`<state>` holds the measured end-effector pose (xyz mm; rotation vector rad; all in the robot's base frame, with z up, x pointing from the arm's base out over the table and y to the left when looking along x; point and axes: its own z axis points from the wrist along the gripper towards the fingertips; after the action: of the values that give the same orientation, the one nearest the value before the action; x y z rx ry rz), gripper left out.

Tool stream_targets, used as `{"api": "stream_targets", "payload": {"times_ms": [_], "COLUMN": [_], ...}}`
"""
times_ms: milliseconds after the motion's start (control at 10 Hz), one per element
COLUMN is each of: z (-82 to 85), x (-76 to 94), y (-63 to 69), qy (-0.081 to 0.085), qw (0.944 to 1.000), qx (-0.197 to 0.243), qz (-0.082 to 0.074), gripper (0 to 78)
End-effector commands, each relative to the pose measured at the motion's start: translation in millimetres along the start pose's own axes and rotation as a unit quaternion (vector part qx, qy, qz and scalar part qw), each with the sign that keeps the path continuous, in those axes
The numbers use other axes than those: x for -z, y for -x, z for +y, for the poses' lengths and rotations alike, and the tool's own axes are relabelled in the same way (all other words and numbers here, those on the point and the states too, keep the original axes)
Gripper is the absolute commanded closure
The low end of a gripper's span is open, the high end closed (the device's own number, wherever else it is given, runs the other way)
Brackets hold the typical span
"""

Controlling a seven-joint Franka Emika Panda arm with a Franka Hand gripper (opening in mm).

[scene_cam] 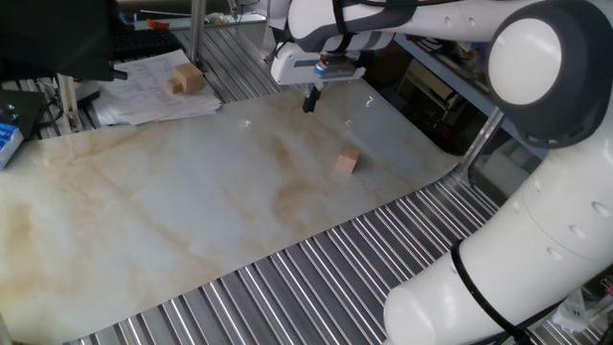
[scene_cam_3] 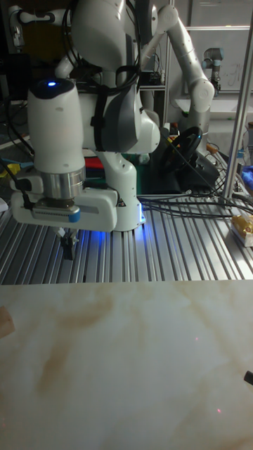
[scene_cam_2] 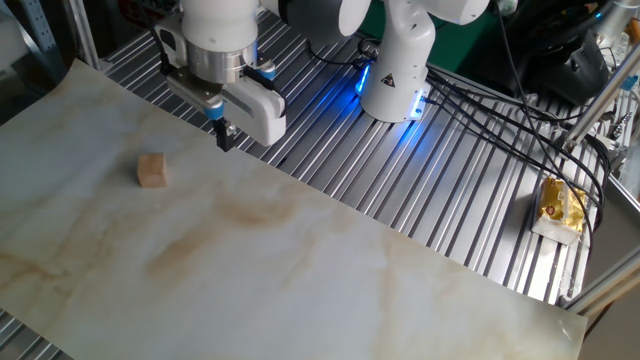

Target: Pick up the small block on the left and move it to the right

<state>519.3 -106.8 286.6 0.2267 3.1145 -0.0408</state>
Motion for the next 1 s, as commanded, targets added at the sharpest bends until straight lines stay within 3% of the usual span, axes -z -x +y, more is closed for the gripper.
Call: {"api": "stream_targets", "payload": {"times_ms": [100,300,600,700,900,1000], "z": [-0.2,-0.2,-0.2,-0.2,-0.2,-0.2], "x": [1.3,1.3,1.3,1.3,1.3,1.3], "y": [0.7,0.7,0.7,0.7,0.7,0.7], "qy": [-0.005,-0.003,-0.013,0.0,0.002,-0.001], "qw": [0.9998,0.9998,0.9998,0.9999,0.9992,0.997], "qx": [-0.021,-0.018,-0.015,-0.014,-0.039,-0.074], "qz": [0.001,0.005,-0.005,0.004,0.011,0.022], "gripper": [77.6,77.6,77.6,77.6,77.6,77.6]}}
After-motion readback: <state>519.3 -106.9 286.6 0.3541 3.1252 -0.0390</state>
